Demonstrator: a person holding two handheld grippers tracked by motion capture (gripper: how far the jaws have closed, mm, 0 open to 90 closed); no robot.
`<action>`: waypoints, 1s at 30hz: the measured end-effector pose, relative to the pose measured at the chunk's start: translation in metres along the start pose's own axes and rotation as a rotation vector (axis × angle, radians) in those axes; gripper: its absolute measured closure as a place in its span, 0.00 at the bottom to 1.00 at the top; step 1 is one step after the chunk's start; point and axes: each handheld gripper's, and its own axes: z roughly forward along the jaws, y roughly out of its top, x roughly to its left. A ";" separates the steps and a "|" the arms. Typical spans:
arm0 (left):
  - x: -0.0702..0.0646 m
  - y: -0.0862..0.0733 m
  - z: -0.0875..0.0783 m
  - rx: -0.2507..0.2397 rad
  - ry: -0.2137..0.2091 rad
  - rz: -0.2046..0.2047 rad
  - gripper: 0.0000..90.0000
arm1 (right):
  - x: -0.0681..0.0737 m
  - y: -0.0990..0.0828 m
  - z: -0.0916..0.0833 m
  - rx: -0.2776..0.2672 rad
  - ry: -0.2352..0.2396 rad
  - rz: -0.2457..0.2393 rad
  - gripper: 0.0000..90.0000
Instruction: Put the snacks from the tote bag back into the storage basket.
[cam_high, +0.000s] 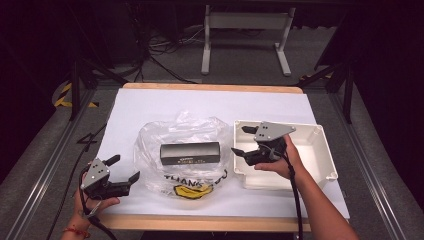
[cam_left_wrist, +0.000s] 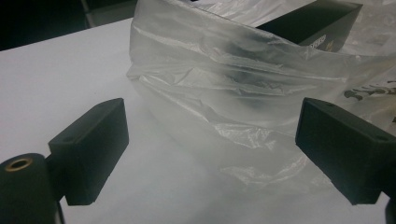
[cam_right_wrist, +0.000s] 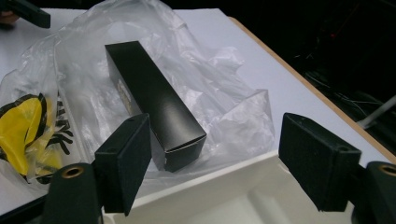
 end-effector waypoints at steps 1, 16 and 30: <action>0.000 0.000 0.000 -0.001 -0.001 -0.001 0.12 | 0.000 0.001 0.002 0.004 0.009 -0.005 0.30; 0.000 0.000 0.002 0.006 -0.006 0.000 0.12 | 0.000 0.016 0.041 0.133 0.122 -0.082 0.32; 0.000 0.000 0.001 0.008 -0.013 0.002 0.12 | 0.002 0.027 0.075 0.248 0.213 -0.157 0.32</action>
